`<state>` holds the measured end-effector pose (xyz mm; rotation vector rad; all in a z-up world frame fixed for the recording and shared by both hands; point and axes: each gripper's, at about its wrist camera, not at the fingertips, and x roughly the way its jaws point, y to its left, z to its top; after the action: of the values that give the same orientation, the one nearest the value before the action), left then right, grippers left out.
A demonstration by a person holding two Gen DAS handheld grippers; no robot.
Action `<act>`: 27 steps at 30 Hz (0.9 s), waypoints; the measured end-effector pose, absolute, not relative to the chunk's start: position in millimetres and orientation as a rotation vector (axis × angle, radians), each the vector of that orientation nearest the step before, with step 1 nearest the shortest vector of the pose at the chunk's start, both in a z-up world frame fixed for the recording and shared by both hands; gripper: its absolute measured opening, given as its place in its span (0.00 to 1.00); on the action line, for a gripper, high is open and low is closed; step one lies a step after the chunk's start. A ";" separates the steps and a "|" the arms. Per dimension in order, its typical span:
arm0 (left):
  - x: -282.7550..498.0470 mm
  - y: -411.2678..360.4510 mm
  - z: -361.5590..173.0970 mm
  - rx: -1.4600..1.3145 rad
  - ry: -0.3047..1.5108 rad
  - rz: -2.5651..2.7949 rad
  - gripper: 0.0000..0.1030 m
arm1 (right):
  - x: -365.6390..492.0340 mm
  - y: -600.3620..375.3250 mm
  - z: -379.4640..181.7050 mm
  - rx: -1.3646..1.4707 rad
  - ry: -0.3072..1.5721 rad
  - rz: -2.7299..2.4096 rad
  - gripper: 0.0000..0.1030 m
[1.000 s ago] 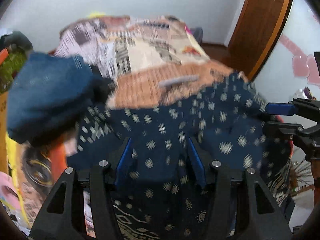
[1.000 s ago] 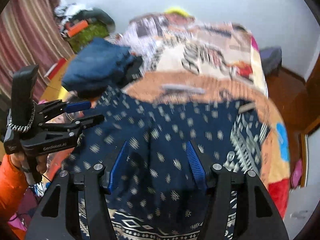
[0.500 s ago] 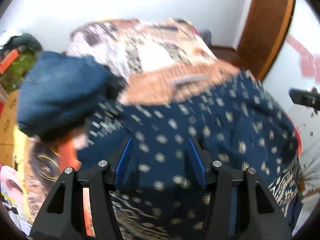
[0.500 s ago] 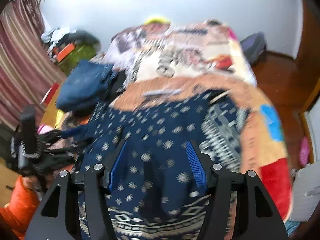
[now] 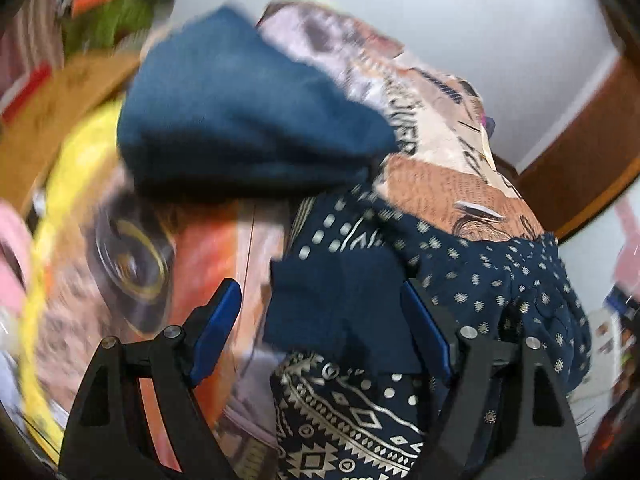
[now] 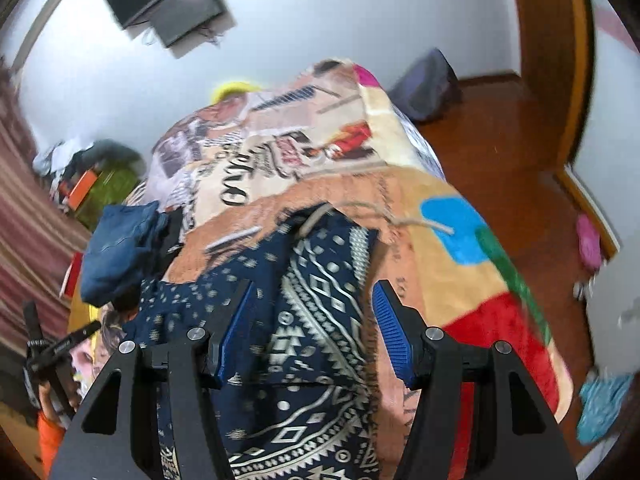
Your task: Fold large clothes
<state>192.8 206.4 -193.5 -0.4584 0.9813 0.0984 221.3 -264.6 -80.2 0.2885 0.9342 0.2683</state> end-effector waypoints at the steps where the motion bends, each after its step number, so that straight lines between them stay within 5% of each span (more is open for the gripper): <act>1: 191.0 210.4 -201.7 -0.498 0.994 0.101 0.79 | 222.1 -267.3 -84.3 0.301 0.944 0.266 0.54; 15: 227.2 200.7 -289.6 -0.728 1.134 0.075 0.81 | 256.2 -265.5 -160.5 0.433 1.159 0.356 0.54; 23: 250.6 197.1 -290.9 -0.779 1.087 0.053 0.80 | 274.3 -259.3 -170.9 0.504 1.164 0.409 0.57; 27: 258.1 179.3 -273.1 -0.690 1.067 0.026 0.56 | 279.0 -254.8 -168.1 0.509 1.150 0.403 0.53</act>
<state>258.1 179.3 -273.1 -0.6903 1.0666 0.0259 279.0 -254.8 -168.1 0.5090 1.1504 0.4033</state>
